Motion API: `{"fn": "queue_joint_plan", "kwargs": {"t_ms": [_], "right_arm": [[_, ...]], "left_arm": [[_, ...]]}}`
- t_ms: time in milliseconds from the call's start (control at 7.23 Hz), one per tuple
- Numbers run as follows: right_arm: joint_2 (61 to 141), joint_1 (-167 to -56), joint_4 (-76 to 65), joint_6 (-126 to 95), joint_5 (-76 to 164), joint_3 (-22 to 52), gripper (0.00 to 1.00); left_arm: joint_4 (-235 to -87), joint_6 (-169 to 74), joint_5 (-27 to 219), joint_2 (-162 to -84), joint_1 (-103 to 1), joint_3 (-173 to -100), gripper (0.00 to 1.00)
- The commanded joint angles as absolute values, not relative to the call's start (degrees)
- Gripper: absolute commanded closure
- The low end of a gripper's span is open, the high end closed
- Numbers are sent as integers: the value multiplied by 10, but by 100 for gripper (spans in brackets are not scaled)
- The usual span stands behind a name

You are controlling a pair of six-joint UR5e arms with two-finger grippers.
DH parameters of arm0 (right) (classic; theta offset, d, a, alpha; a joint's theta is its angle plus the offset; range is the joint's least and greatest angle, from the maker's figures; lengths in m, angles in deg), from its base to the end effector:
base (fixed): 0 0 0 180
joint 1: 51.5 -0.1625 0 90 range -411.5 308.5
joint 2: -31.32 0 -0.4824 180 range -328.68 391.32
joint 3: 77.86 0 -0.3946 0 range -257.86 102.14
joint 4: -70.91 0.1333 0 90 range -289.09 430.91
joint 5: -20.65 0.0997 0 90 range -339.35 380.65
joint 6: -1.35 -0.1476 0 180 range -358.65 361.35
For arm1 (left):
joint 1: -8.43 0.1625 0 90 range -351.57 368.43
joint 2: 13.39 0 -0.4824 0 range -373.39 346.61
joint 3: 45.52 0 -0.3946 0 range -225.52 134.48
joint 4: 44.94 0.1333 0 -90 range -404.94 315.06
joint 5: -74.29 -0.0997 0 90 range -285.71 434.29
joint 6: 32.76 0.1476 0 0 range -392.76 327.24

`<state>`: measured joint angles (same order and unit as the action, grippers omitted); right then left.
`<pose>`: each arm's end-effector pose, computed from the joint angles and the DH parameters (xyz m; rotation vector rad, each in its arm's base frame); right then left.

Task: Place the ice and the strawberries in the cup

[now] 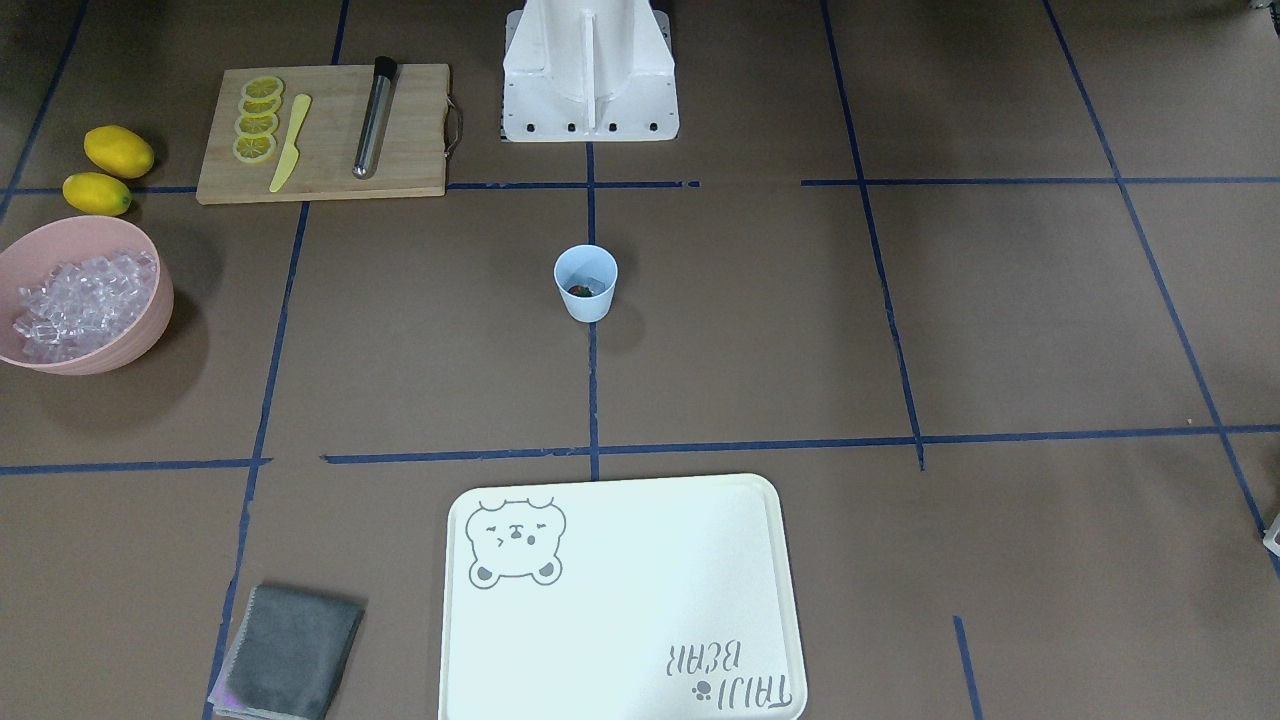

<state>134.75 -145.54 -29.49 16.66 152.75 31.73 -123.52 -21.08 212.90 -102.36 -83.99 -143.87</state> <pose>0.0604 -0.3683 0.7060 0.0539 -0.7367 -0.1605 -0.0426 -0.4738 0.6990 0.0374 0.8504 0.1214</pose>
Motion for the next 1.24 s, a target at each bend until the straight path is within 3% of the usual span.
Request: {"fn": "queue_joint_plan", "kwargs": {"t_ms": [0,1106], "right_arm": [[1347,-1455,-295,166,1527,318,0],[1348,-1455,-295,166,1527,323,0]], "left_arm": [[-1237,-204,2131,-995,-874,-1439,0],[-1235,-206,2083,-972,-903,-1442,0]]}}
